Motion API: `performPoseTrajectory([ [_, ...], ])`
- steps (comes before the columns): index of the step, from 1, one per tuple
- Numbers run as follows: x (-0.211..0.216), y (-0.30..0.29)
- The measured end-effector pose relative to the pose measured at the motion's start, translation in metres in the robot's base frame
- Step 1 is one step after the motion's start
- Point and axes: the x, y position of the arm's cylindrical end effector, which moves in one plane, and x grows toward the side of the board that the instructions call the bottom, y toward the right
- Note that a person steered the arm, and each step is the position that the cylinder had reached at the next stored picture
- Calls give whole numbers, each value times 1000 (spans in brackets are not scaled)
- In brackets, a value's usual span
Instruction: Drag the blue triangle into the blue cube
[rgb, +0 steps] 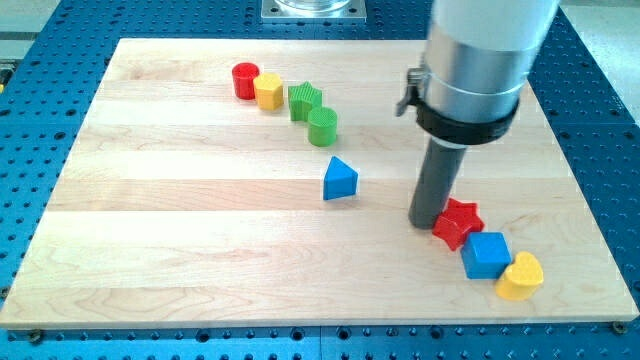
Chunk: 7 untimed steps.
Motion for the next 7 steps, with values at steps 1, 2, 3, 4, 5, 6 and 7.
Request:
performPoseTrajectory([
  [1, -3, -17],
  [2, 0, -115],
  [3, -53, -149],
  [4, -80, -88],
  [5, -47, -65],
  [6, 13, -73],
  [7, -27, -124],
])
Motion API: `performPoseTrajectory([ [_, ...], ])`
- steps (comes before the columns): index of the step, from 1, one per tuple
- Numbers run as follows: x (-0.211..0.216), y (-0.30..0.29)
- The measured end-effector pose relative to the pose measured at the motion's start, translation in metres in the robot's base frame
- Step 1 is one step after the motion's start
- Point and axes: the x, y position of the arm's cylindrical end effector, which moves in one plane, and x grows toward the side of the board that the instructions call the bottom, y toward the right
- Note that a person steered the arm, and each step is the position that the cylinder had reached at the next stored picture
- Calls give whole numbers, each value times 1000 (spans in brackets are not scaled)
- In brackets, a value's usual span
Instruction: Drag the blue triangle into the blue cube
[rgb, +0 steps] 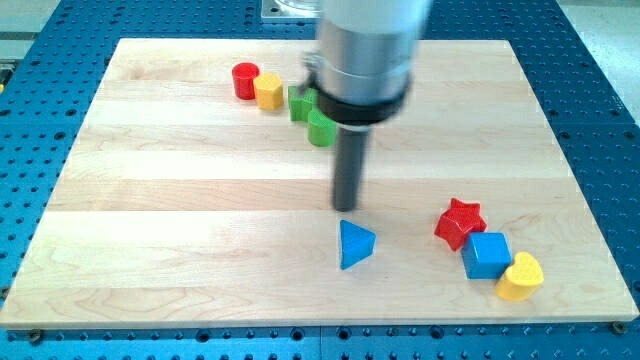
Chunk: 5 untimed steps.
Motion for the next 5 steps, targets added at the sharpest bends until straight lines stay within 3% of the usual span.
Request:
performPoseTrajectory([
  [1, 55, -20],
  [2, 83, 22],
  [3, 87, 58],
  [4, 58, 36],
  [5, 68, 104],
])
